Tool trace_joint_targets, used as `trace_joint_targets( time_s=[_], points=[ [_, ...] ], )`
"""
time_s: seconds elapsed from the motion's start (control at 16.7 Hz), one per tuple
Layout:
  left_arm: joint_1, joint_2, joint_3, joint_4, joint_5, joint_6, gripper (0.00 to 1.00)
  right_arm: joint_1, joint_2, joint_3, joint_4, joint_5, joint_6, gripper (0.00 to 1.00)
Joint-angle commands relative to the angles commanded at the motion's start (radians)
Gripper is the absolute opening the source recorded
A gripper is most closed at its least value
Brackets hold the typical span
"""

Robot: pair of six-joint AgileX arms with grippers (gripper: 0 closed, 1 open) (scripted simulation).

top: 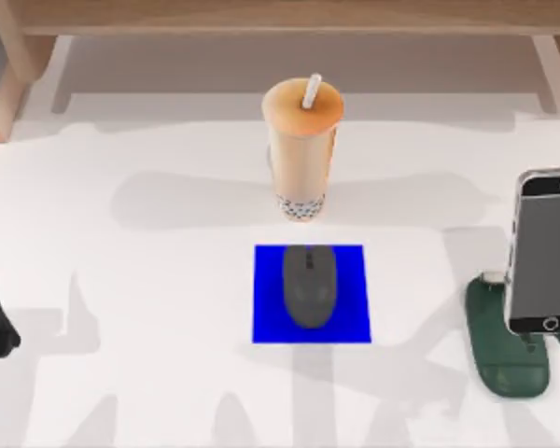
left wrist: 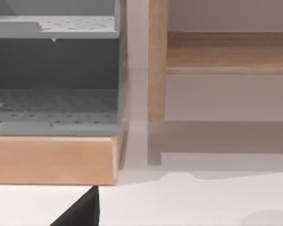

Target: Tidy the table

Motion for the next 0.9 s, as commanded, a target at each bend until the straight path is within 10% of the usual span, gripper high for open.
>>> trace_joint_targets(
  time_s=[0.9],
  points=[
    [-0.193, 0.288, 0.048, 0.169, -0.142, -0.009, 1.0, -0.058, -0.037, -0.036, 0.007, -0.057, -0.004, 1.0]
  ],
)
